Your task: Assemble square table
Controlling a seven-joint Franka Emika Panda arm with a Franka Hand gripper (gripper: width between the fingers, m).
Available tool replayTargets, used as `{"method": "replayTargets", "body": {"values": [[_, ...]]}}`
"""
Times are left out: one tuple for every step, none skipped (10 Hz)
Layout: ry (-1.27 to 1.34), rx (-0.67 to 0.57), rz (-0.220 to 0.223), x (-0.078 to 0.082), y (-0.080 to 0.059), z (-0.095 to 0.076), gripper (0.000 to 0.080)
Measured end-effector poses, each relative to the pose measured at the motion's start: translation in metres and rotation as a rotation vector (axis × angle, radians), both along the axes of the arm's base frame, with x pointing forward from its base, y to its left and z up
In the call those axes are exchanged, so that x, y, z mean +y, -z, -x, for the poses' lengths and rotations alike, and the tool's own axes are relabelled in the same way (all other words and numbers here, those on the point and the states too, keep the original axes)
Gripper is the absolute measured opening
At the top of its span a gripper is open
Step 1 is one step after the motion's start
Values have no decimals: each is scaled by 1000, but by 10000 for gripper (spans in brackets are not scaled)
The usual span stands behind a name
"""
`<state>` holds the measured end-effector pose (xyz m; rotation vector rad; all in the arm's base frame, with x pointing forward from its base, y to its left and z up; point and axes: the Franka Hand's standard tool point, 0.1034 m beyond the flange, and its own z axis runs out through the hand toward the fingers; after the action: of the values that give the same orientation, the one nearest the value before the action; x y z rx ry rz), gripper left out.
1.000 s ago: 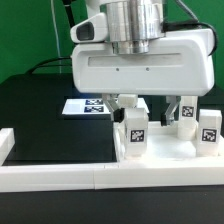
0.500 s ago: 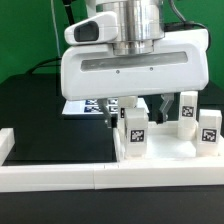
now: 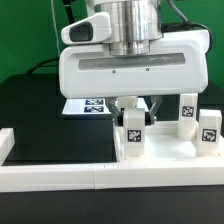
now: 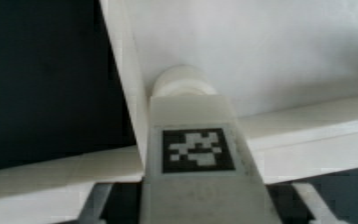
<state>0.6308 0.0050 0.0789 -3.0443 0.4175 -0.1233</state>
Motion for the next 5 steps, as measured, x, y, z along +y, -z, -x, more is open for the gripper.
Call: {"method": "replayTargets", "body": {"values": [[152, -8, 1, 0, 0, 1, 290], [263, -5, 8, 0, 0, 2, 291], [412, 2, 1, 0, 0, 3, 291], [565, 10, -13, 0, 0, 3, 290], [722, 21, -47, -2, 1, 4, 291]]}}
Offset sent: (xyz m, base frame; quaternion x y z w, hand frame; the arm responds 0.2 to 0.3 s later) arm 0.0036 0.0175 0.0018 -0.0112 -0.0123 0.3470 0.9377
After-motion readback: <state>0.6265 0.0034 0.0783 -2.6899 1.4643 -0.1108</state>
